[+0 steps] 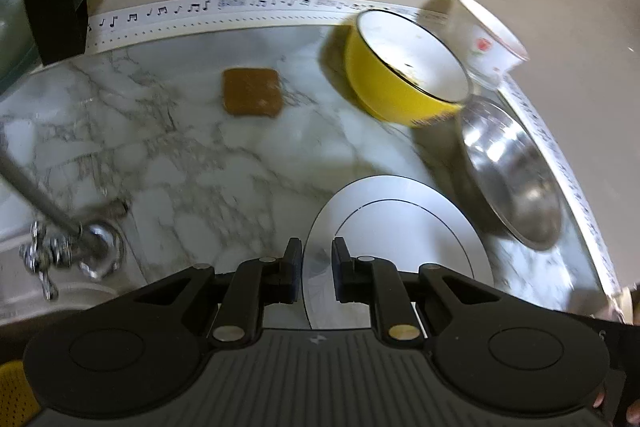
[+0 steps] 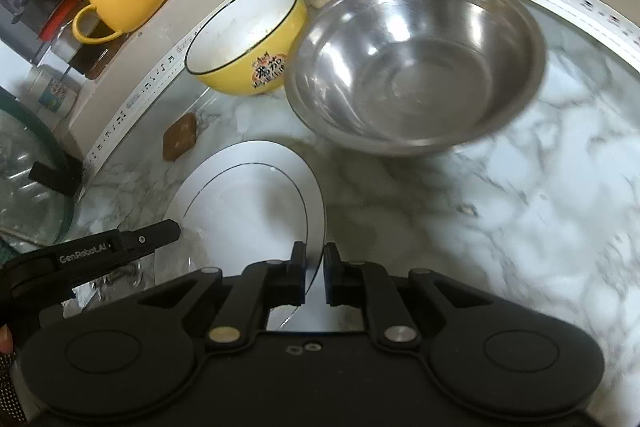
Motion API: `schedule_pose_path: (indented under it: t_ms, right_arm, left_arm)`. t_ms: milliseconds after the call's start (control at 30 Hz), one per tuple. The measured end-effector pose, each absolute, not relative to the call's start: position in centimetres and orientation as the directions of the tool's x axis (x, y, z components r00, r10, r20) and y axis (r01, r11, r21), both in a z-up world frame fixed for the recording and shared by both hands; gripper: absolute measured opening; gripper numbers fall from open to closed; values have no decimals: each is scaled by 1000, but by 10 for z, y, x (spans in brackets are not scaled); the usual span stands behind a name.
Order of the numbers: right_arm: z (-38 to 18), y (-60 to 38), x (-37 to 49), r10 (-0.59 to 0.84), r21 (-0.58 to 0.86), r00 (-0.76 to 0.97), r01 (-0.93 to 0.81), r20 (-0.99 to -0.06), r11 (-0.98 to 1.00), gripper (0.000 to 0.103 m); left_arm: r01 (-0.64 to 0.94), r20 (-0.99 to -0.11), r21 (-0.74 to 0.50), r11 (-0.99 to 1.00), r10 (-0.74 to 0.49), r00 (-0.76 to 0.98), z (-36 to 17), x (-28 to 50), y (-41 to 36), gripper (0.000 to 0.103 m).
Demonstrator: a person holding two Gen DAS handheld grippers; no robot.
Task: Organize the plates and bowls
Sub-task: 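Carry the small white plate and lower it onto the large white plate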
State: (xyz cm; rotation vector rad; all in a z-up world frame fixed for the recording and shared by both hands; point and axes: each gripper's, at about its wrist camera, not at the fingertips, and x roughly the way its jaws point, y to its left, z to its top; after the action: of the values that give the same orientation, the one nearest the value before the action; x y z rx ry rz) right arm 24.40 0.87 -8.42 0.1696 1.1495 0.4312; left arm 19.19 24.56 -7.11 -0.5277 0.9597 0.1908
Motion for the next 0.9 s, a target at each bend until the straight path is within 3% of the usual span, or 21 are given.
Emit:
schedule_pose_path:
  t_ms: [900]
  right_arm:
    - [-50, -109, 142, 453, 435, 398, -140, -798, 890, 9]
  left_arm:
    - [-169, -790, -423, 890, -271, 549, -34, 104, 150, 15]
